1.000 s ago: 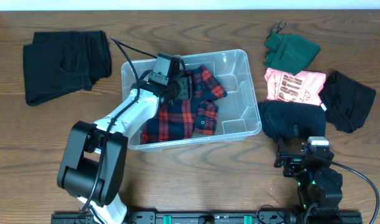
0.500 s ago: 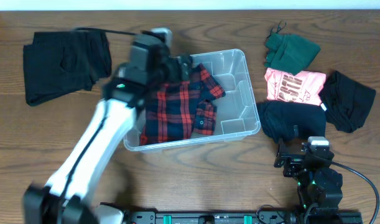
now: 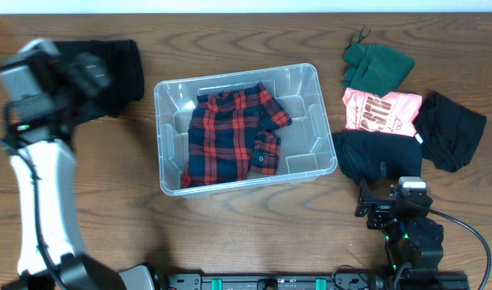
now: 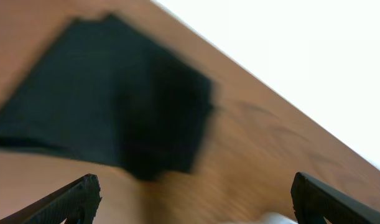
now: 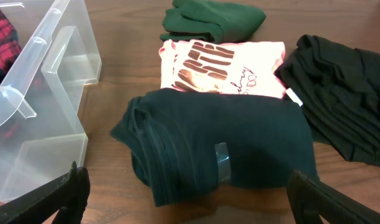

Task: Pack container
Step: 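Move the left gripper to the black garment and grasp it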

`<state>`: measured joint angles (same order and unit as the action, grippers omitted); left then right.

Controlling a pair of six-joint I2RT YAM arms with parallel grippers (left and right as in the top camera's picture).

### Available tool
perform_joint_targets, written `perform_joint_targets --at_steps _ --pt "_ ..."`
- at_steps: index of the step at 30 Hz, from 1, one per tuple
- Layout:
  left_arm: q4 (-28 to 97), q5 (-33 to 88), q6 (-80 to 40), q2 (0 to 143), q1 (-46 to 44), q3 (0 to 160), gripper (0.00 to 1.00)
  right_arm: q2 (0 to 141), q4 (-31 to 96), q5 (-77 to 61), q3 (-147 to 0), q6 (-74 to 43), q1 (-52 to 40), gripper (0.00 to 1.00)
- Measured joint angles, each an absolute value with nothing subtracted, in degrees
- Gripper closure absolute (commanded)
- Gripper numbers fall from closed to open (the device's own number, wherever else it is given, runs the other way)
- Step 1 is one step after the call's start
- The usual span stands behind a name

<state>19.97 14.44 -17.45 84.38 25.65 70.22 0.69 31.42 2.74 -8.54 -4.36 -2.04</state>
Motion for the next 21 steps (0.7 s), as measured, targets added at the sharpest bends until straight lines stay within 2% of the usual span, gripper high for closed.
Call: perform_joint_targets --at_steps 5,11,16,21 --pt "16.82 19.40 -16.64 91.92 38.44 70.19 0.02 0.69 31.42 2.72 -8.54 -4.36 -2.04 0.01" --pt "7.81 31.00 -16.78 103.26 49.10 70.22 0.02 0.69 31.40 2.74 -8.54 -4.36 -2.04 0.01" --pt "4.82 38.15 -17.32 112.22 54.13 70.19 0.02 0.69 31.42 2.74 -8.54 -4.36 -2.04 0.01" --pt "1.26 40.84 -17.76 117.36 55.18 70.17 0.02 0.69 31.42 2.74 -8.54 -4.36 -2.04 0.01"
